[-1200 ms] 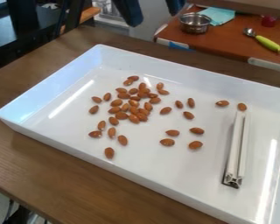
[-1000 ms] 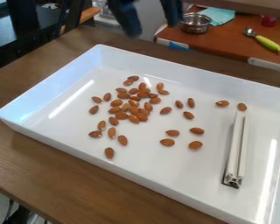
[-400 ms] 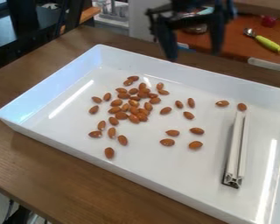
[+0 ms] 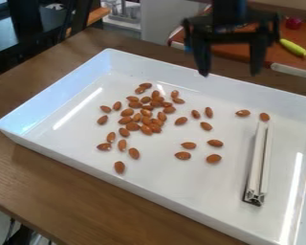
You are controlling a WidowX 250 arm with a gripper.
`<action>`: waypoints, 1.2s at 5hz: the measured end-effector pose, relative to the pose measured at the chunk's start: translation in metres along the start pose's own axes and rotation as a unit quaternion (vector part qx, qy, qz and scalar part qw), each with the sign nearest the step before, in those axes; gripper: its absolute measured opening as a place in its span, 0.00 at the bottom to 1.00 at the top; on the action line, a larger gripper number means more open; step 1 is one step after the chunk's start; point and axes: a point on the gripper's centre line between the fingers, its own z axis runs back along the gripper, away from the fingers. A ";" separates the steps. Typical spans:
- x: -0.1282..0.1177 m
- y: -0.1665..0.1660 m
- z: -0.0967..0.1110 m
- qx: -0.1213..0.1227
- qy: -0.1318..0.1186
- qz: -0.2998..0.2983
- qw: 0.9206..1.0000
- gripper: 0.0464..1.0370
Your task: Sweep into pile
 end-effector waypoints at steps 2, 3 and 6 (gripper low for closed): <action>-0.017 -0.015 -0.022 0.040 -0.015 0.011 0.999 0.96; -0.029 -0.022 -0.034 0.052 -0.013 0.005 0.999 0.96; -0.048 -0.030 -0.065 0.081 0.000 0.007 0.997 0.96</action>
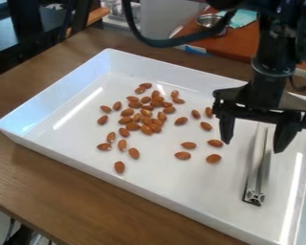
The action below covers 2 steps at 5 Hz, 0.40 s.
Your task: Sweep into pile
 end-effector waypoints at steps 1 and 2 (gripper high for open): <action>-0.004 -0.004 -0.005 0.006 -0.005 -0.009 1.000 0.96; -0.008 -0.005 -0.013 0.010 0.000 -0.013 1.000 0.88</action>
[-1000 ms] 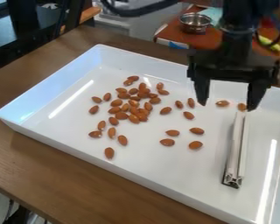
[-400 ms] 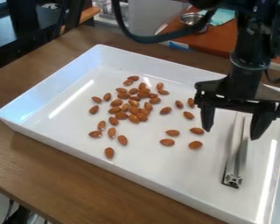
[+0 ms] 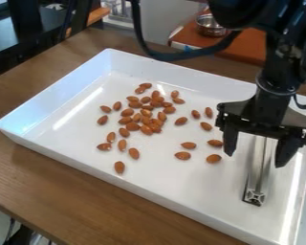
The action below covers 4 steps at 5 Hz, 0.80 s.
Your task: Sweep into pile
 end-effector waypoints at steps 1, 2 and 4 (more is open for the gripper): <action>-0.003 0.001 -0.003 -0.004 0.006 0.005 1.000 0.58; -0.002 0.007 -0.006 -0.007 0.015 0.006 1.000 0.33; 0.001 0.046 -0.007 -0.005 0.027 0.008 1.000 0.31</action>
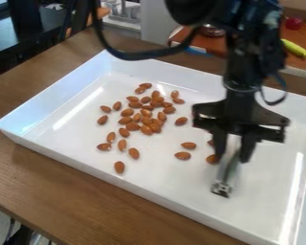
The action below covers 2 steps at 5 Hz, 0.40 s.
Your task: Sweep into pile
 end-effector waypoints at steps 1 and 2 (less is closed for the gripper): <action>0.002 0.025 0.001 -0.005 0.011 0.001 1.000 0.31; 0.005 0.064 0.004 -0.007 0.012 0.004 1.000 0.31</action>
